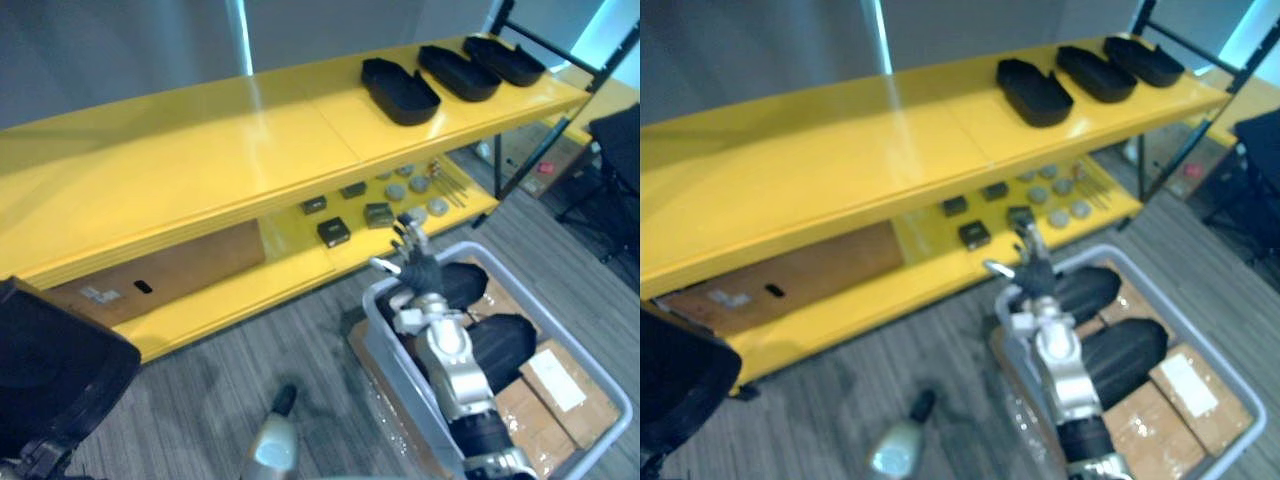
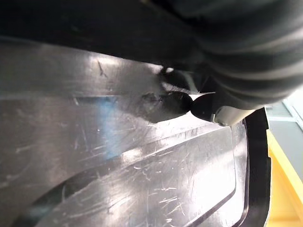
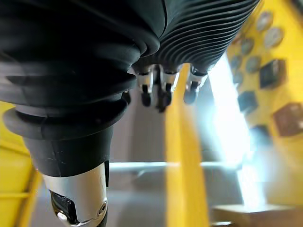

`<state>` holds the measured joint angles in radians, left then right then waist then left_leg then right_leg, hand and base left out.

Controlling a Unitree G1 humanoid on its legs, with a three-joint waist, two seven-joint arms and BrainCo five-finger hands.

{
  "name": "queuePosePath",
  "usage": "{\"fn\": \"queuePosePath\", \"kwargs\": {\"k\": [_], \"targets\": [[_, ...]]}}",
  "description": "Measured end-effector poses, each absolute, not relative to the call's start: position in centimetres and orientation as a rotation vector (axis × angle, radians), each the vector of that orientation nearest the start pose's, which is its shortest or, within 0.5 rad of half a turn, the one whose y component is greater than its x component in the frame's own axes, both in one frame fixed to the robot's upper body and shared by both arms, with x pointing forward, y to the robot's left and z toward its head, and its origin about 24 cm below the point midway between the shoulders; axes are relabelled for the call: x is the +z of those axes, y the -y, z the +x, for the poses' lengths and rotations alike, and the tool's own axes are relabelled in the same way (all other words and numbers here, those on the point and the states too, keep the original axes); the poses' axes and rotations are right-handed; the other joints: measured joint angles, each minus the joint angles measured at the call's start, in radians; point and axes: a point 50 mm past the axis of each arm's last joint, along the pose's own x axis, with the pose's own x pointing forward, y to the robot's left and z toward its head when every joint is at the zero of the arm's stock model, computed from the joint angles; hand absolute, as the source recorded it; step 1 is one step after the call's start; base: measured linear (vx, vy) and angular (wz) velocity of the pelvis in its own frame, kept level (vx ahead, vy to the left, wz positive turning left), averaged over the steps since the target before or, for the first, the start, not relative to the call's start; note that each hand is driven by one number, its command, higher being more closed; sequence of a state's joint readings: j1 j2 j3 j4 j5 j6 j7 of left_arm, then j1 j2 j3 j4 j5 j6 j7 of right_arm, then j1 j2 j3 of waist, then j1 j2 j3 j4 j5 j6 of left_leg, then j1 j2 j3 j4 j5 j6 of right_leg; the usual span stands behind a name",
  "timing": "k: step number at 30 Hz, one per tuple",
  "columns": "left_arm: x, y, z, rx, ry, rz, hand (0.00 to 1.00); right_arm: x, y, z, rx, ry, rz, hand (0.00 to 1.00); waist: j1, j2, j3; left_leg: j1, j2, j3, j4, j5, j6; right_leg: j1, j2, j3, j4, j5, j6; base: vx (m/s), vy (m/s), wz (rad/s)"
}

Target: Walk over and take plastic housings, then place them on the shelf

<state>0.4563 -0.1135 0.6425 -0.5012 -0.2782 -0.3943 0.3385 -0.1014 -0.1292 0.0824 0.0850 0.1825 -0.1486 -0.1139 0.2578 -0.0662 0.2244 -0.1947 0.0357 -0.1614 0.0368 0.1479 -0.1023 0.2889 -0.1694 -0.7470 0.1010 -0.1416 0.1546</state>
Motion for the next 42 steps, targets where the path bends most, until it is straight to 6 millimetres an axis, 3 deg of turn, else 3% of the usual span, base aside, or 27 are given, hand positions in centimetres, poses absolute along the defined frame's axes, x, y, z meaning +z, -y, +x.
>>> {"fn": "queuePosePath", "kwargs": {"k": [2,6,9,11,14,16,18,21,23,26,28,29,30,31,33,36,37,39,40,42], "targets": [[11.0,-29.6,8.1,1.046,0.516,0.012,1.0,5.7,15.7,26.9,-0.034,0.134,0.062,0.0,0.005,-0.013,-0.008,0.003,-0.009,-0.004,-0.034,0.018,0.009,0.0,-0.005,-0.002,0.004,0.0,-0.001,-0.01,0.048,0.51],[10.7,-29.3,8.5,1.021,0.513,-0.032,1.0,6.0,15.9,27.0,-0.048,0.144,0.06,0.0,0.006,-0.013,-0.008,0.003,-0.004,0.036,-0.085,0.033,0.027,-0.01,-0.009,0.018,0.021,-0.002,-0.004,-0.05,0.044,0.34],[10.6,-29.2,8.5,1.016,0.508,-0.031,1.0,6.0,15.9,27.0,-0.051,0.151,0.057,0.0,0.005,-0.011,-0.007,0.002,0.006,0.059,-0.079,0.036,0.027,-0.025,-0.007,0.074,0.029,-0.02,-0.031,-0.08,0.027,-0.11],[10.6,-29.1,8.8,0.999,0.51,-0.039,1.0,6.1,16.2,26.7,-0.065,0.164,0.066,0.0,-0.004,-0.008,-0.005,-0.008,0.002,0.059,-0.079,0.037,0.027,-0.043,-0.006,0.136,0.039,-0.057,-0.039,-0.1,0.005,0.04],[11.2,-28.7,10.4,0.917,0.545,-0.053,1.0,5.8,17.5,25.5,-0.119,0.175,0.071,0.0,-0.045,0.003,0.002,-0.042,-0.008,0.031,-0.086,0.043,0.033,-0.091,0.003,0.178,0.105,-0.135,-0.034,-0.12,-0.041,0.47],[11.6,-28.5,11.1,0.884,0.566,-0.061,1.0,5.6,18.2,25.1,-0.147,0.168,0.068,0.0,-0.05,0.008,0.01,-0.054,-0.002,0.029,-0.087,0.068,0.044,-0.095,0.013,0.171,0.116,-0.129,-0.017,-0.03,-0.034,0.34],[11.7,-28.4,11.4,0.875,0.579,-0.068,1.0,5.8,18.7,24.9,-0.167,0.192,0.067,0.0,-0.053,0.014,0.016,-0.071,0.006,0.031,-0.075,0.126,0.032,-0.095,0.023,0.174,0.122,-0.124,-0.008,0.01,-0.02,0.14],[12.1,-28.2,12.1,0.834,0.596,-0.066,1.0,6.8,18.8,25.2,-0.173,0.256,0.066,0.0,-0.051,-0.006,0.027,-0.084,-0.003,0.033,-0.079,0.129,0.03,-0.112,0.019,0.232,0.124,-0.124,-0.009,0.05,0.033,0.1],[12.2,-28.2,12.2,0.825,0.596,-0.059,1.0,7.5,18.6,25.5,-0.166,0.29,0.067,0.0,-0.052,-0.006,0.036,-0.082,-0.004,0.036,-0.08,0.129,0.03,-0.115,0.015,0.26,0.13,-0.121,-0.013,0.02,0.037,-0.03],[12.1,-28.1,12.4,0.825,0.593,-0.069,1.0,8.5,18.3,26.1,-0.164,0.338,0.047,0.0,-0.051,0.008,0.055,-0.068,-0.005,0.045,-0.081,0.124,0.026,-0.114,0.013,0.308,0.137,-0.121,-0.014,-0.04,0.031,-0.08],[11.3,-28.2,12.6,0.836,0.558,-0.082,1.0,9.5,18.3,26.6,-0.163,0.38,0.044,0.0,-0.051,0.038,0.074,-0.068,0.002,0.063,-0.08,0.122,0.024,-0.114,0.017,0.31,0.127,-0.135,-0.024,-0.13,0.024,-0.07],[10.8,-28.1,13.0,0.828,0.538,-0.096,1.0,9.7,18.5,26.7,-0.164,0.388,0.036,0.0,-0.052,0.049,0.087,-0.072,0.001,0.08,-0.073,0.088,0.02,-0.111,0.005,0.306,0.112,-0.143,-0.031,-0.14,0.06,0.08],[10.7,-28.0,13.3,0.825,0.539,-0.104,1.0,9.7,18.5,26.7,-0.165,0.387,0.035,0.0,-0.054,0.034,0.099,-0.09,-0.001,0.098,-0.035,0.06,0.041,-0.115,-0.008,0.302,0.109,-0.142,-0.03,-0.08,0.078,0.06],[10.7,-28.1,13.2,0.831,0.536,-0.102,1.0,9.7,18.6,26.7,-0.169,0.388,0.035,0.0,-0.047,0.042,0.115,-0.139,-0.006,0.116,0.147,0.018,0.087,-0.114,-0.016,0.305,0.117,-0.142,-0.028,-0.03,0.05,0.03],[10.6,-28.4,12.7,0.847,0.527,-0.086,1.0,9.6,18.9,26.6,-0.186,0.389,0.027,0.0,-0.05,0.051,0.119,-0.186,-0.013,0.11,0.245,-0.063,0.051,-0.113,-0.013,0.298,0.135,-0.157,-0.018,0.01,0.059,0.17],[10.8,-29.0,12.2,0.876,0.538,-0.064,1.0,9.8,19.1,26.4,-0.226,0.407,0.032,0.0,-0.04,0.02,0.137,-0.242,-0.035,0.107,0.368,-0.146,0.074,-0.107,-0.028,0.281,0.165,-0.166,-0.04,0.12,0.114,0.21],[10.8,-29.1,12.0,0.89,0.535,-0.06,1.0,9.6,19.1,26.3,-0.249,0.407,0.043,0.0,-0.039,0.026,0.148,-0.259,-0.039,0.093,0.438,-0.194,0.078,-0.131,-0.042,0.296,0.283,-0.16,-0.051,0.26,0.204,0.35],[11.2,-29.3,11.7,0.89,0.55,-0.028,1.0,9.4,19.6,25.6,-0.31,0.419,0.05,0.0,-0.047,0.019,0.155,-0.251,-0.059,0.066,0.501,-0.252,0.098,-0.22,-0.075,0.387,0.523,-0.096,-0.11,0.24,0.205,0.47],[11.5,-29.4,11.6,0.889,0.566,-0.015,1.0,9.8,19.9,25.4,-0.336,0.448,0.059,0.0,-0.05,0.016,0.159,-0.24,-0.065,0.055,0.502,-0.266,0.11,-0.251,-0.083,0.427,0.596,-0.06,-0.104,0.2,0.137,0.33],[12.2,-29.7,11.1,0.908,0.603,-0.003,1.0,10.9,20.3,25.2,-0.36,0.521,0.057,0.0,-0.05,0.016,0.159,-0.224,-0.067,0.051,0.494,-0.28,0.131,-0.301,-0.078,0.471,0.612,-0.142,-0.07,0.19,0.116,0.12]]}}
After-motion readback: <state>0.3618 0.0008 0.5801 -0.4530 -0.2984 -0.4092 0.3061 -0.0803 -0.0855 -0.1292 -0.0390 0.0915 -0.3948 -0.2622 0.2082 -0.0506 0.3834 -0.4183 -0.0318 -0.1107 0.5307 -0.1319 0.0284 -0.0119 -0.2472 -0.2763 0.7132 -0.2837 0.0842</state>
